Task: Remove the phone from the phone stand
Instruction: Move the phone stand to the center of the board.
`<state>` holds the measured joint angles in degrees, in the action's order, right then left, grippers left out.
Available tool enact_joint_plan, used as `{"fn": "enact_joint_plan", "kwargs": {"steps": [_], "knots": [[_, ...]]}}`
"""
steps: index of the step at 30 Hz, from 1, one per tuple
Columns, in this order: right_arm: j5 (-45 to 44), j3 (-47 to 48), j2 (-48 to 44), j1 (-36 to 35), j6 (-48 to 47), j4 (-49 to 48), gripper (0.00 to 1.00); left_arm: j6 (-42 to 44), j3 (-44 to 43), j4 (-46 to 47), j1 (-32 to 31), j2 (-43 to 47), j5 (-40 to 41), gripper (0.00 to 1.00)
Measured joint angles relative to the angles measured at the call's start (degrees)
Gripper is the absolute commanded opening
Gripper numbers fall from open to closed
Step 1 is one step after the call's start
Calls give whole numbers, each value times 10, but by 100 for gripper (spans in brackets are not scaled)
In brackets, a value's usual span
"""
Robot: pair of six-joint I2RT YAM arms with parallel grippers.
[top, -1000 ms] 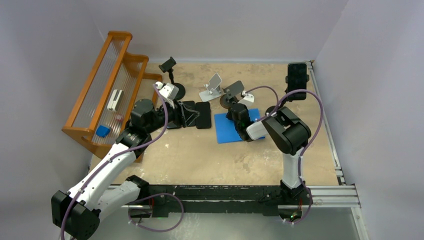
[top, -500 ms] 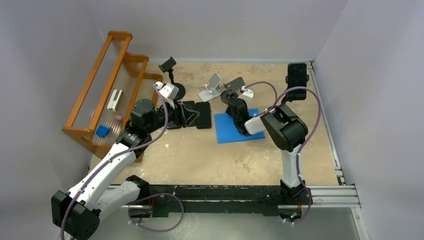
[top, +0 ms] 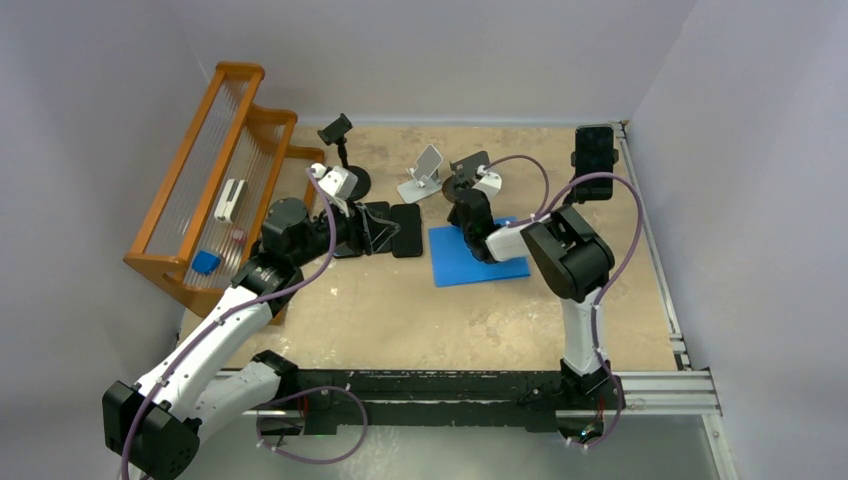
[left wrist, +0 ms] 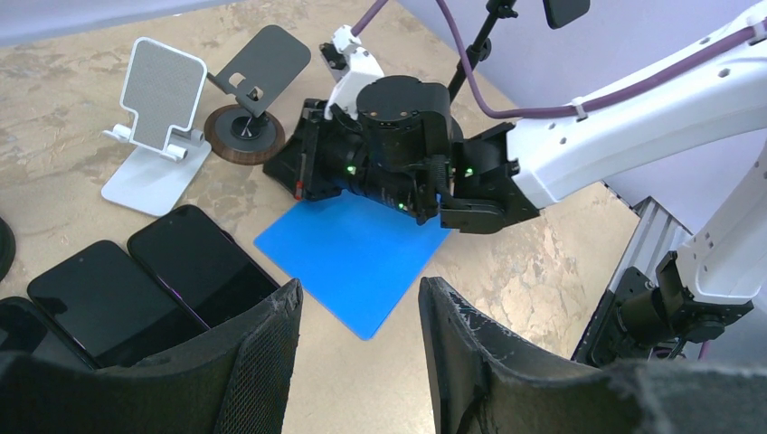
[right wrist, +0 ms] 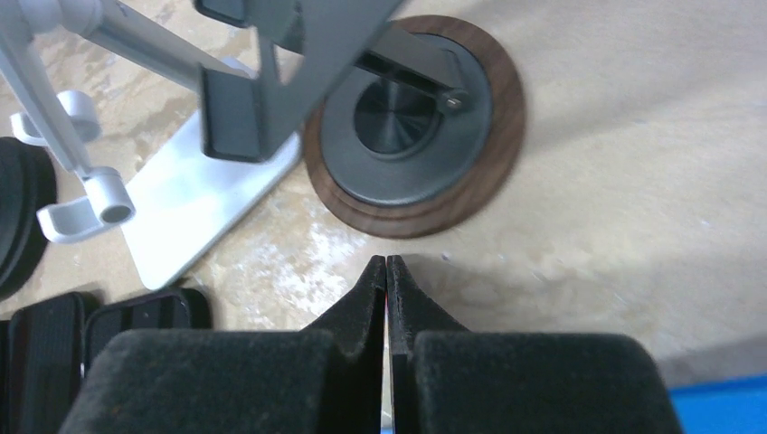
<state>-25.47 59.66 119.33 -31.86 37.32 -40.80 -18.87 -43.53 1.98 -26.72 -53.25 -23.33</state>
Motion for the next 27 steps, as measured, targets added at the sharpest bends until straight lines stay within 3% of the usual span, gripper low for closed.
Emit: {"fn": "enact_joint_plan", "kwargs": {"steps": [4,9,13,27], "knots": [[-12,-28,-31,4,3,22,2,0,0,0,0,0,0,49],[-38,-27,-36,11,13,44,35,0,-1,0,0,0,0,49],[-57,-12,-36,12,19,63,47,0,-1,0,0,3,0,49],[-70,22,-32,28,48,88,55,0,-1,0,0,8,0,49]]}}
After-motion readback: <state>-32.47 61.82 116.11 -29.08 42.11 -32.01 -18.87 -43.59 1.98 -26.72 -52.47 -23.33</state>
